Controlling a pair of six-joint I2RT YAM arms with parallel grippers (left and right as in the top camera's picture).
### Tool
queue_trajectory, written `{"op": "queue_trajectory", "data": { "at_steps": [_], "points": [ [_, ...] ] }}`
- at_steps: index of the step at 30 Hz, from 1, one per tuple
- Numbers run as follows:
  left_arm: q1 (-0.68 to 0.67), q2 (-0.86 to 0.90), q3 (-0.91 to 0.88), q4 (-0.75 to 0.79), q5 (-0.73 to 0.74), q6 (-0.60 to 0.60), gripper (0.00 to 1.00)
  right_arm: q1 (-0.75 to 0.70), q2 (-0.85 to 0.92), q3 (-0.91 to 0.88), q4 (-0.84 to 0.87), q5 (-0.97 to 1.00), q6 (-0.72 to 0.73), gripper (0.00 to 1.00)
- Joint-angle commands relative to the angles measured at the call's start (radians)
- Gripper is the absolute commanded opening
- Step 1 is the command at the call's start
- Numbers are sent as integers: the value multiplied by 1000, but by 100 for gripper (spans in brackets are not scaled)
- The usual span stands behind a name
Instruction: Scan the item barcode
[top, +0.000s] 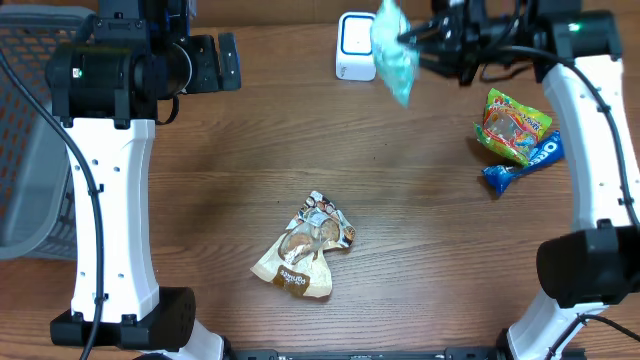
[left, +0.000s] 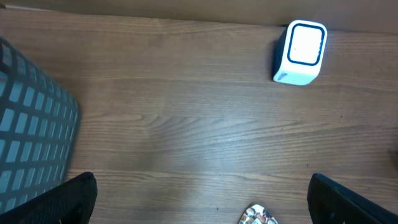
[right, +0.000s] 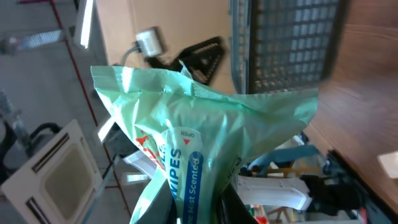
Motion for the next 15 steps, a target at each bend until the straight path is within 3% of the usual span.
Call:
{"op": "queue_trajectory", "data": {
  "at_steps": [1,8,15],
  "points": [
    [-2,3,1,1,1,18,100,-18,7,-130,-9,-28,-131,4],
    [-2,3,1,1,1,18,100,-114,7,-387,-87,52,-8,4],
    [-2,3,1,1,1,18,100,-208,6,-427,-228,78,-8,4]
  ]
}}
